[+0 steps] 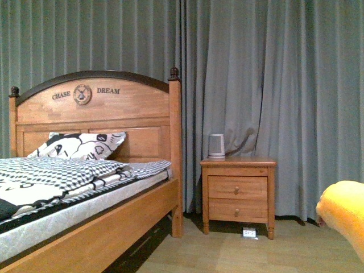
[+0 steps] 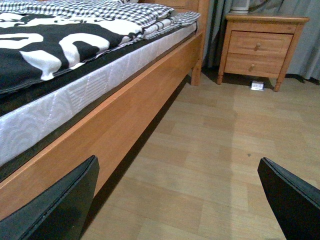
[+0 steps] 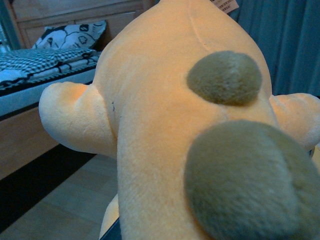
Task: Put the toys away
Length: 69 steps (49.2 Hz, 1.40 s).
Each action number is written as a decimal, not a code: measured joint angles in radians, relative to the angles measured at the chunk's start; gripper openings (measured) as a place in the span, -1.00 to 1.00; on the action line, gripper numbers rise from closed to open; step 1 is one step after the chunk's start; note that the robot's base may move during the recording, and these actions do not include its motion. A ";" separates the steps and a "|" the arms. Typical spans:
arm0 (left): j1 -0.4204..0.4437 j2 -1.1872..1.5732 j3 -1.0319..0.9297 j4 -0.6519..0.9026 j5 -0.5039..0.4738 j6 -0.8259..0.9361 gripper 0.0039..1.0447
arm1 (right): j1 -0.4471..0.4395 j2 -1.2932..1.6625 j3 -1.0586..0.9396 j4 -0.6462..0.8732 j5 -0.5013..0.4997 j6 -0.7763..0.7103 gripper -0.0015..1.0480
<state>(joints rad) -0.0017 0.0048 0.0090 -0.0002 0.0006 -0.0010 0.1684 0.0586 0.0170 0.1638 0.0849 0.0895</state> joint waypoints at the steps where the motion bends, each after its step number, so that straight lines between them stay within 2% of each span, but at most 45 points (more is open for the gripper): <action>1: 0.000 0.000 0.000 0.000 0.000 0.000 0.89 | 0.000 0.000 0.000 0.000 0.000 0.000 -0.62; 69: -0.001 0.000 0.000 0.000 -0.001 0.000 0.89 | 0.001 0.000 0.000 -0.001 -0.003 0.000 -0.62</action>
<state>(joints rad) -0.0025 0.0051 0.0090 -0.0002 -0.0002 -0.0010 0.1692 0.0582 0.0170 0.1631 0.0818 0.0898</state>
